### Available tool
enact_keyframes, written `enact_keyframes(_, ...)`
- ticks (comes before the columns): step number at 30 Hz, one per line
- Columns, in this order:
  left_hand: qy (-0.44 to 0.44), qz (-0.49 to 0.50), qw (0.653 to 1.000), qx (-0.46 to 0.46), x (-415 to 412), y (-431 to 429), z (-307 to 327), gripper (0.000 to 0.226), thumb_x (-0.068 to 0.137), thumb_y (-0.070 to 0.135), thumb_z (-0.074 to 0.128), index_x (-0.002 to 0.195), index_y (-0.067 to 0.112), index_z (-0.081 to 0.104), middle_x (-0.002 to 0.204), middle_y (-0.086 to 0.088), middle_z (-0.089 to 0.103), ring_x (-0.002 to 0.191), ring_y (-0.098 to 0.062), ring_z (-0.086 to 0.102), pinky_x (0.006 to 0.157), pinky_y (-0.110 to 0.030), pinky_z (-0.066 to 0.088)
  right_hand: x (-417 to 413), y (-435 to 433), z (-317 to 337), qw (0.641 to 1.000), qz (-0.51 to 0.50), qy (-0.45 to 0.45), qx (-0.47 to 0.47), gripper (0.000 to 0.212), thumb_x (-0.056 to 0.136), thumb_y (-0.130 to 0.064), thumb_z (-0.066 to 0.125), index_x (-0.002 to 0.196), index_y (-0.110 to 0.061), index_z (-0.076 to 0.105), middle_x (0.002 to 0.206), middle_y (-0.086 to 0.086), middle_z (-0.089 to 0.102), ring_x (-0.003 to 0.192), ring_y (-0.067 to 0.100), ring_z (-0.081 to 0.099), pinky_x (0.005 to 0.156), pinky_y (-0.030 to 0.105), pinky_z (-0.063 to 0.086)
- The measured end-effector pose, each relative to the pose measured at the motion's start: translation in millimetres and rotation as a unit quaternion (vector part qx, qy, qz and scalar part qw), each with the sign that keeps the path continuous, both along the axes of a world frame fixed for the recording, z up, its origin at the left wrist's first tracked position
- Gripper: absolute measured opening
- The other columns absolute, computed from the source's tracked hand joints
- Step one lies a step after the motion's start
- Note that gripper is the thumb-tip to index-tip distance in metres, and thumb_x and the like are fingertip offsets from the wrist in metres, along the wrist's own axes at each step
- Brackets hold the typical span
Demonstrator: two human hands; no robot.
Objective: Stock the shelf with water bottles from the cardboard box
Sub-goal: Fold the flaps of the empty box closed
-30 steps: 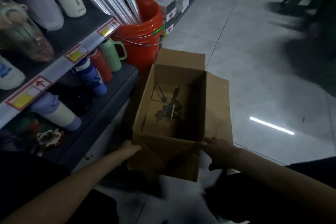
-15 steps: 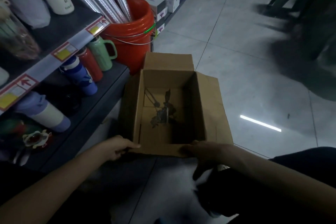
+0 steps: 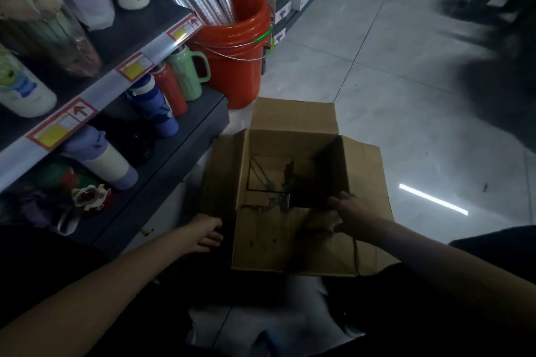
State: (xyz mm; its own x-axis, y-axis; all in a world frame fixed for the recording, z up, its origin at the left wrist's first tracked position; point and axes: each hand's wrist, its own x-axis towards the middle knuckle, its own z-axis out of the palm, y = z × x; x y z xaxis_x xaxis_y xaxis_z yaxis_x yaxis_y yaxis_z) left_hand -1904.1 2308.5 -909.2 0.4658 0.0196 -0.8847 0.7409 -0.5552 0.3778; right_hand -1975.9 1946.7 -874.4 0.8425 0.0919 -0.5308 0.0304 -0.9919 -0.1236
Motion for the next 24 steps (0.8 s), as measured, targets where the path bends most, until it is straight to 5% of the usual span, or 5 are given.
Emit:
enact_keyframes(6, -0.021, -0.111, 0.988, 0.102, -2, 15, -13, 0.031, 0.102, 0.031, 0.053, 0.123, 0.008, 0.056, 0.108, -0.011, 0.059, 0.089, -0.022, 0.057, 0.067, -0.031, 0.046, -11, 24, -10, 0.990, 0.101, 0.086, -0.041, 0.082, 0.090, -0.034, 0.075, 0.158, -0.031, 0.029, 0.145, 0.009, 0.044, 0.128, 0.030, 0.049, 0.097, 0.040, 0.052)
enact_keyframes(11, -0.092, -0.204, 0.967, 0.125, -6, 12, -24, 0.034, 0.099, 0.025, 0.057, 0.130, 0.014, 0.052, 0.124, -0.009, 0.057, 0.099, -0.020, 0.059, 0.076, -0.030, 0.049, -26, 36, -15, 0.978, 0.150, 0.138, -0.036, 0.075, 0.095, -0.034, 0.068, 0.159, -0.027, 0.030, 0.142, 0.012, 0.051, 0.124, 0.031, 0.057, 0.098, 0.042, 0.053)
enact_keyframes(14, -0.180, -0.302, 0.921, 0.166, 3, 2, -14, 0.051, 0.100, 0.029, 0.054, 0.148, 0.016, 0.040, 0.143, -0.011, 0.047, 0.120, -0.027, 0.055, 0.086, -0.034, 0.048, -29, 34, -16, 0.979, 0.156, 0.126, -0.039, 0.076, 0.095, -0.035, 0.068, 0.159, -0.027, 0.028, 0.144, 0.011, 0.051, 0.125, 0.031, 0.057, 0.097, 0.041, 0.053)
enact_keyframes(19, -0.363, -0.455, 0.774, 0.251, 35, -28, 11, 0.049, 0.102, 0.038, 0.048, 0.146, 0.019, 0.040, 0.140, -0.013, 0.049, 0.124, -0.030, 0.052, 0.104, -0.045, 0.042, -24, 24, -20, 0.982, 0.148, 0.113, -0.032, 0.072, 0.097, -0.037, 0.066, 0.157, -0.026, 0.029, 0.142, 0.010, 0.051, 0.123, 0.029, 0.057, 0.095, 0.042, 0.054)
enact_keyframes(24, -0.409, -0.514, 0.709, 0.258, 67, -77, 18, 0.050, 0.100, 0.041, 0.049, 0.145, 0.019, 0.042, 0.136, -0.011, 0.051, 0.122, -0.030, 0.053, 0.106, -0.046, 0.039, -14, 18, -23, 0.983, 0.151, 0.093, -0.037, 0.072, 0.097, -0.040, 0.065, 0.158, -0.029, 0.029, 0.142, 0.011, 0.050, 0.124, 0.031, 0.056, 0.091, 0.039, 0.051)
